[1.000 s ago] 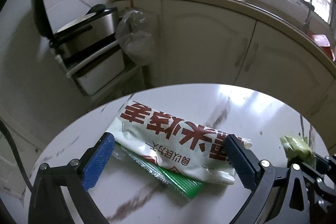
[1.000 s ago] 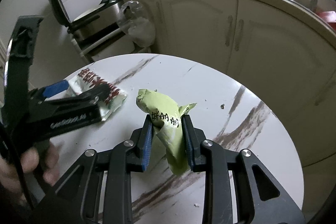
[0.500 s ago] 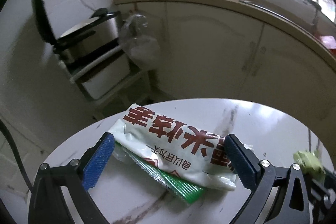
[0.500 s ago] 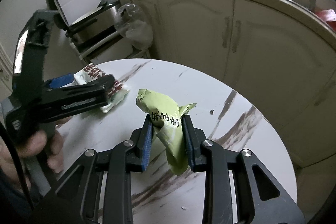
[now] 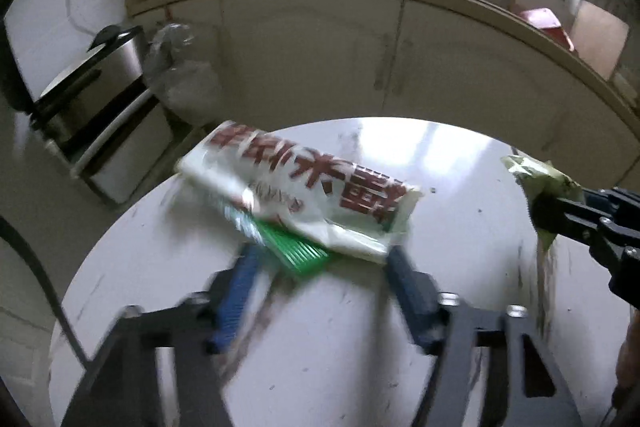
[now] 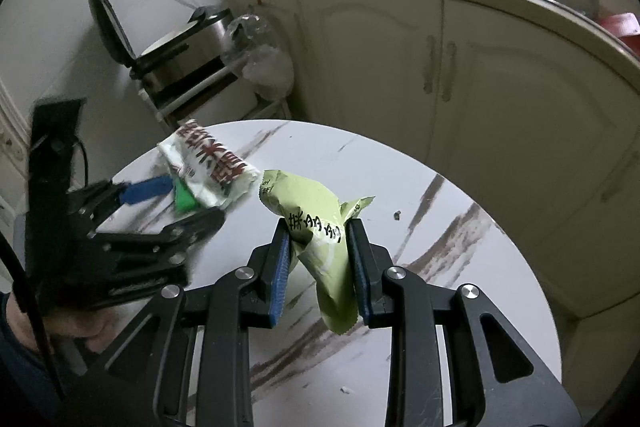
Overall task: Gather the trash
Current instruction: 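Grasp the white-and-red printed bag with the left gripper while right holds green packet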
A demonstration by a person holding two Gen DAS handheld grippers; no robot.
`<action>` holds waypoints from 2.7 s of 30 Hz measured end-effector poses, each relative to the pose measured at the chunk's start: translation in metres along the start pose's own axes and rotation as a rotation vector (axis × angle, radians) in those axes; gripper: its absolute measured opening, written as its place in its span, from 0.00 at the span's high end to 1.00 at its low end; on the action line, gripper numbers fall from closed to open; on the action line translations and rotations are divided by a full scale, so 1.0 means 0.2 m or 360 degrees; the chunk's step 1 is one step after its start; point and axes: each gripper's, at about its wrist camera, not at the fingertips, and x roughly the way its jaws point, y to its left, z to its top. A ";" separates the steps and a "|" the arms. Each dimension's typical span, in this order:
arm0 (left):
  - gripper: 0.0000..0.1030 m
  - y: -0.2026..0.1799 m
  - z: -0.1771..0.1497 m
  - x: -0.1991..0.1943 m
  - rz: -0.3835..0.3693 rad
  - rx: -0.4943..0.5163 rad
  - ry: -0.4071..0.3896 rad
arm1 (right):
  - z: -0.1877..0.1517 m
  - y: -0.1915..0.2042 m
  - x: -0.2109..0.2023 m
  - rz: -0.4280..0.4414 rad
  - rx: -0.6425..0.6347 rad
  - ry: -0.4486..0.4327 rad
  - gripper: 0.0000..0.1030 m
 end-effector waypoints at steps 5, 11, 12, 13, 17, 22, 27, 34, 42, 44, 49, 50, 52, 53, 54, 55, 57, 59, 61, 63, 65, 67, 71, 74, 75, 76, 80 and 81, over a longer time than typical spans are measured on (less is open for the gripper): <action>0.08 -0.01 0.04 -0.01 0.0129 -0.0141 -0.0063 | 0.00 0.01 -0.01 0.0003 0.0007 -0.0009 0.75; 0.04 -0.08 0.15 0.07 0.0281 -0.0287 -0.0046 | 0.01 0.00 -0.03 0.0004 0.0001 -0.0021 0.74; 0.03 -0.08 0.17 0.10 0.0315 -0.0313 -0.0038 | 0.01 -0.01 -0.03 0.0005 0.0003 -0.0024 0.74; 0.03 -0.08 0.19 0.13 0.0334 -0.0358 -0.0027 | 0.01 -0.01 -0.03 0.0006 0.0007 -0.0026 0.75; 0.02 -0.08 0.27 0.24 0.0374 -0.0501 0.0015 | 0.01 -0.03 -0.03 0.0010 0.0015 -0.0026 0.75; 0.02 -0.10 0.30 0.29 0.0356 -0.0546 0.0015 | 0.01 -0.06 -0.03 0.0009 0.0025 -0.0028 0.74; 0.02 -0.03 0.27 0.22 0.0269 -0.0605 0.0015 | 0.02 -0.08 -0.02 0.0005 0.0039 -0.0029 0.74; 0.02 0.02 0.28 0.14 0.0270 -0.0690 0.0001 | 0.03 -0.08 -0.02 0.0002 0.0029 -0.0029 0.74; 0.02 0.09 0.34 0.26 0.0424 -0.0991 0.0064 | 0.04 -0.10 -0.01 0.0047 0.0008 -0.0014 0.74; 0.02 0.10 0.35 0.28 0.0478 -0.1012 0.0050 | 0.05 -0.11 -0.01 0.0067 -0.0004 -0.0007 0.74; 0.02 0.06 0.42 0.32 0.0540 -0.1042 0.0079 | 0.05 -0.17 0.02 0.0123 -0.0008 0.0040 0.74; 0.02 0.03 0.43 0.32 0.0545 -0.1040 0.0077 | 0.06 -0.18 0.02 0.0130 -0.0003 0.0044 0.74; 0.02 0.01 0.46 0.35 0.0585 -0.1027 0.0062 | 0.07 -0.21 0.02 0.0139 -0.0001 0.0050 0.74; 0.01 0.01 0.46 0.38 0.0574 -0.1022 0.0075 | 0.07 -0.22 0.02 0.0145 -0.0004 0.0052 0.74; 0.03 0.02 0.45 0.40 0.0542 -0.1029 0.0069 | 0.08 -0.22 0.02 0.0150 -0.0010 0.0054 0.74; 0.05 0.00 0.44 0.39 0.0543 -0.1015 0.0036 | 0.08 -0.21 0.03 0.0155 -0.0017 0.0058 0.74; 0.12 0.00 0.43 0.38 0.0525 -0.0985 0.0018 | 0.08 -0.21 0.05 0.0164 -0.0034 0.0066 0.74; 0.24 0.00 0.40 0.36 0.0516 -0.0939 -0.0014 | 0.08 -0.19 0.06 0.0174 -0.0039 0.0067 0.75; 0.28 0.01 0.35 0.34 0.0479 -0.0914 -0.0043 | 0.08 -0.17 0.08 0.0182 -0.0040 0.0068 0.75; 0.36 0.02 0.31 0.32 0.0461 -0.0881 -0.0054 | 0.09 -0.16 0.09 0.0186 -0.0050 0.0069 0.75; 0.39 0.04 0.26 0.29 0.0419 -0.0862 -0.0071 | 0.10 -0.16 0.10 0.0188 -0.0057 0.0069 0.75; 0.41 0.07 0.24 0.26 0.0372 -0.0844 -0.0074 | 0.10 -0.14 0.11 0.0187 -0.0059 0.0068 0.75; 0.48 0.14 0.15 0.17 0.0271 -0.0817 -0.0098 | 0.11 -0.11 0.12 0.0191 -0.0071 0.0067 0.74; 0.50 0.17 0.09 0.12 0.0210 -0.0789 -0.0094 | 0.11 -0.11 0.11 0.0190 -0.0072 0.0062 0.74; 0.52 0.17 0.06 0.09 0.0176 -0.0764 -0.0088 | 0.11 -0.11 0.11 0.0189 -0.0069 0.0060 0.74; 0.52 0.16 0.03 0.06 0.0158 -0.0731 -0.0078 | 0.10 -0.10 0.10 0.0188 -0.0067 0.0059 0.74; 0.60 0.11 -0.08 -0.06 0.0109 -0.0639 -0.0040 | 0.07 -0.08 0.07 0.0177 -0.0075 0.0059 0.74; 0.61 0.11 -0.10 -0.09 0.0083 -0.0626 -0.0027 | 0.07 -0.08 0.06 0.0175 -0.0077 0.0056 0.74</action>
